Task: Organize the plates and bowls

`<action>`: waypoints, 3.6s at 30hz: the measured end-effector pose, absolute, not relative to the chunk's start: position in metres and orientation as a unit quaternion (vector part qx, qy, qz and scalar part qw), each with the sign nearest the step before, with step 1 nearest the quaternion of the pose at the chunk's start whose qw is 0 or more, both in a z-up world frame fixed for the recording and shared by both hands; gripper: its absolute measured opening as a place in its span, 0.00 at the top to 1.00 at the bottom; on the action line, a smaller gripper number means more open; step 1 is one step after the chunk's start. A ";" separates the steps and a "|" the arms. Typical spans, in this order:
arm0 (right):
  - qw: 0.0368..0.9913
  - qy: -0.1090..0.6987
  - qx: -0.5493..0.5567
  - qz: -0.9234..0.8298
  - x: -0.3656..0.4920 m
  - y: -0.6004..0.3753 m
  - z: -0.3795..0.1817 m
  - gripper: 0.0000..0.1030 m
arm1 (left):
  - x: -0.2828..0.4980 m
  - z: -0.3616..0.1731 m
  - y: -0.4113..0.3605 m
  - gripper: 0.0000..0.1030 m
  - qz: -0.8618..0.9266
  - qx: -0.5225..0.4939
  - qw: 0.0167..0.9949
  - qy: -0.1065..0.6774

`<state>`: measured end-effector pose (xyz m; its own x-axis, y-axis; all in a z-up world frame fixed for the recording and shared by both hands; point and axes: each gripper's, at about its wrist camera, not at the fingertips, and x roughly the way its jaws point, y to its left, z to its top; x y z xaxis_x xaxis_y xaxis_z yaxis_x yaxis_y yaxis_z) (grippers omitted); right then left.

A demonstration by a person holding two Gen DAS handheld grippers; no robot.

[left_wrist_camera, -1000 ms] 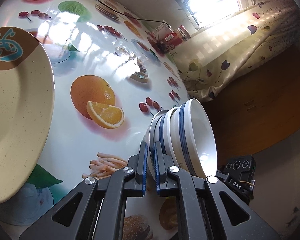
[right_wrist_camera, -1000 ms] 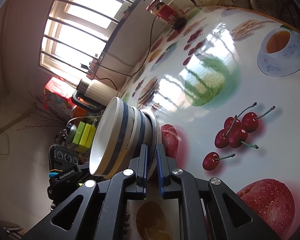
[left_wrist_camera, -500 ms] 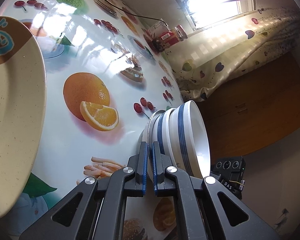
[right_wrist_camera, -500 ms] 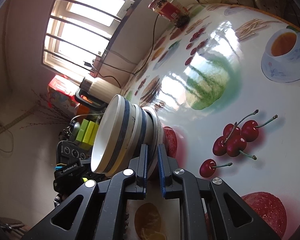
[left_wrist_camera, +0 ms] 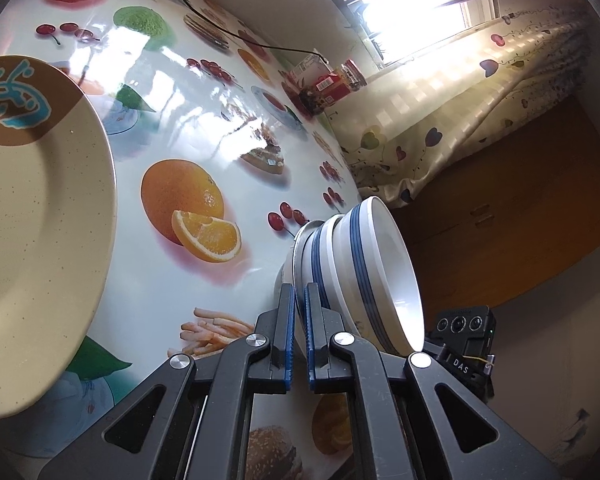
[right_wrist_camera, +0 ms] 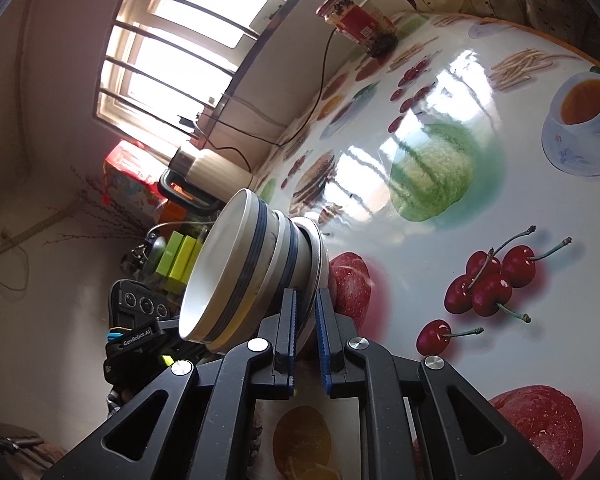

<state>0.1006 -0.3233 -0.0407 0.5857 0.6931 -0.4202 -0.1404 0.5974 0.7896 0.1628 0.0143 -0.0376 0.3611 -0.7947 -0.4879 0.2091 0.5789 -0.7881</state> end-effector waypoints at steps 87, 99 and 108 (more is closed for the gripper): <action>0.754 0.450 0.268 0.397 0.202 -0.110 -0.022 0.89 | 0.131 -0.027 0.215 0.97 -0.182 -0.382 0.821 0.384; 0.763 0.448 0.254 0.390 0.201 -0.109 -0.019 0.88 | 0.130 -0.020 0.209 0.96 -0.165 -0.355 0.834 0.388; 0.786 0.433 0.229 0.377 0.193 -0.114 -0.007 0.69 | 0.125 -0.011 0.202 0.93 -0.140 -0.321 0.848 0.399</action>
<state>0.1935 -0.1138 -0.0071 0.3407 0.7913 -0.5077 -0.3948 0.6105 0.6866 0.1245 0.2025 -0.0113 0.6429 -0.4928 -0.5863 -0.0186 0.7552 -0.6552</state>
